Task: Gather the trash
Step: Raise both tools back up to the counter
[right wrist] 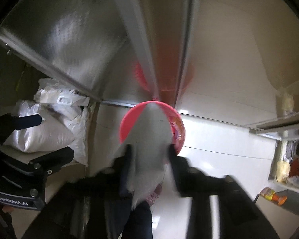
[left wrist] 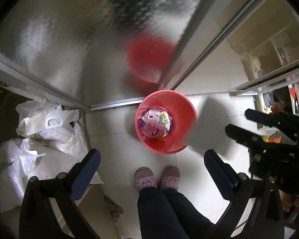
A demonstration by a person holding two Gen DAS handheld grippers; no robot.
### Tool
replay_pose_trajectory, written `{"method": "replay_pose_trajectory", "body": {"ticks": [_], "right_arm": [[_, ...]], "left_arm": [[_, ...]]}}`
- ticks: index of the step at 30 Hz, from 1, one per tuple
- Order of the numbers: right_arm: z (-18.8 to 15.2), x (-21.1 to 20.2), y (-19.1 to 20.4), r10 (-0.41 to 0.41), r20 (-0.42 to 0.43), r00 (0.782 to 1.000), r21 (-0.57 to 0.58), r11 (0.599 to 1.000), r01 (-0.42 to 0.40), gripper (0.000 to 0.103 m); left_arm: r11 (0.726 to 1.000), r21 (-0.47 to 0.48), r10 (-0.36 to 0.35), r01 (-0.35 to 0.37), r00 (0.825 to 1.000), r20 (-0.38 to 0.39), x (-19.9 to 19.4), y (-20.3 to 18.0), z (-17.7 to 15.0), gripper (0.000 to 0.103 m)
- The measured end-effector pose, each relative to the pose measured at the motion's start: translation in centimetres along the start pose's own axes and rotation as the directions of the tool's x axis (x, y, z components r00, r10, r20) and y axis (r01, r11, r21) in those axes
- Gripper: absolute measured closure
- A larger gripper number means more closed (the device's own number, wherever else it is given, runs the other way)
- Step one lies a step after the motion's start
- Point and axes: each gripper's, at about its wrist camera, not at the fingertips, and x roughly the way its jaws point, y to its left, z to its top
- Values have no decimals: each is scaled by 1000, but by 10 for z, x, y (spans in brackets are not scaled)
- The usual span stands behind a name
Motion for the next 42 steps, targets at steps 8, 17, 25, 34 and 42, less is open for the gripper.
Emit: {"method": "replay_pose_trajectory", "body": {"ticks": [8,17,25,34,42], "right_arm": [[1,-13,8,-61,45,997,-18,998,62,22],[1,-81,28,-34,71,997,-39,999,37,22],[12,-193,52,-107,186,977,-47,992,117,2],[38,-328,83,-77,355,932,-80,990,113,0],[59,-402,107,-4,457,889,-168,982,90,0]], "left_arm": [[1000,-1,13,-13,1000,27,-23,1,-7,0],[1000,-3,30,-30,995,98,-110,3,-17,0],[997,-48,71,-62,975,210,-238,2,-16,0],[987,-121,144,-107,923,356,-376,2,-14,0],[972,-188,214,-144,870,444,-450,11,-11,0]]}}
